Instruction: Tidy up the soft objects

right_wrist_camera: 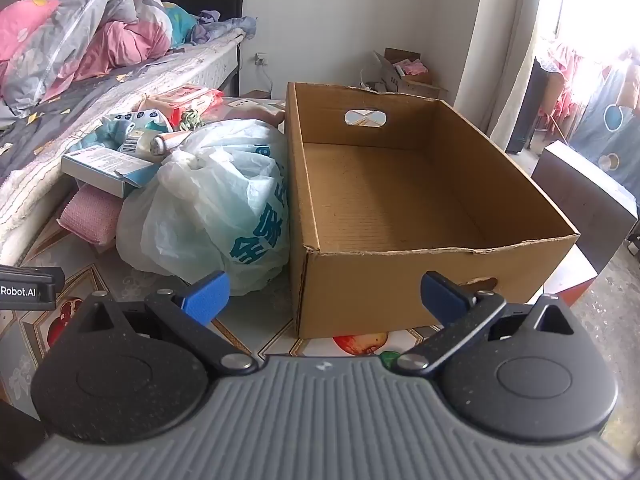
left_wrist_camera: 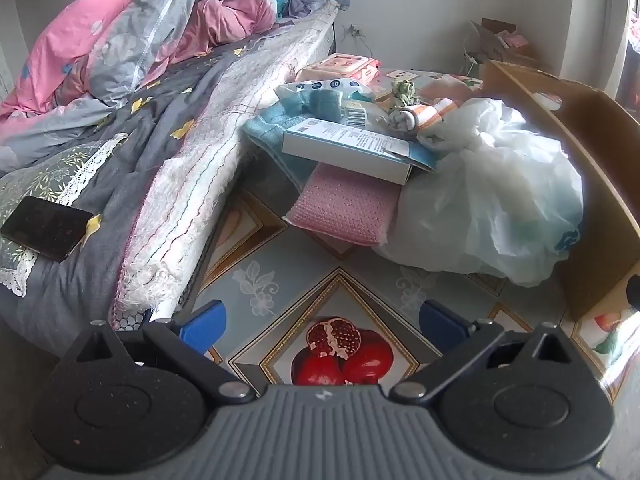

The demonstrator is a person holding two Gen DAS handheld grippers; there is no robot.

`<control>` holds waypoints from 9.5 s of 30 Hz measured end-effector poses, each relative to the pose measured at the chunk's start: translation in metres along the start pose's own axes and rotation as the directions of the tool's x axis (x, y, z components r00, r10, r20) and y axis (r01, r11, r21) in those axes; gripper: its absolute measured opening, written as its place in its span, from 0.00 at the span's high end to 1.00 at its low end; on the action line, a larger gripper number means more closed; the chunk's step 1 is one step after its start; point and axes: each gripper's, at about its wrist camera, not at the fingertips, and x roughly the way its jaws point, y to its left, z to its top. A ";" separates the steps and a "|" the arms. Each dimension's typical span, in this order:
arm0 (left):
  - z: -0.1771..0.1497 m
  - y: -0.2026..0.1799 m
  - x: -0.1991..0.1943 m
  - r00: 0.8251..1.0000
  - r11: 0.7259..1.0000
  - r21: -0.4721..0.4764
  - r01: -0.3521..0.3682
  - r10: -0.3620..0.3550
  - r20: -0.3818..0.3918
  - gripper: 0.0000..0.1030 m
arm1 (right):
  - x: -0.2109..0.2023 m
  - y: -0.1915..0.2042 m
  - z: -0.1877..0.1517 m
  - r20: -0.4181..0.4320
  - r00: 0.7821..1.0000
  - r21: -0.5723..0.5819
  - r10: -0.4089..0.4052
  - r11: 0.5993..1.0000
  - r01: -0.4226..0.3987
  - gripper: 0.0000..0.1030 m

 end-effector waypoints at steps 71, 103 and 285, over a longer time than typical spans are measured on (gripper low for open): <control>0.002 -0.044 0.007 0.989 0.988 0.090 0.128 -0.120 -0.091 0.00 | 0.008 -0.023 0.004 -0.101 0.992 0.017 -0.071 0.997 0.073 0.01; 0.003 -0.031 0.003 0.991 0.986 0.104 0.132 -0.128 -0.047 0.00 | 0.003 -0.025 0.004 -0.054 0.998 0.037 -0.009 0.999 0.011 0.01; 0.235 -0.346 0.198 0.836 0.825 0.268 0.497 -0.371 -0.405 0.24 | 0.358 -0.223 0.206 -0.189 0.925 0.154 0.331 0.940 -0.305 0.69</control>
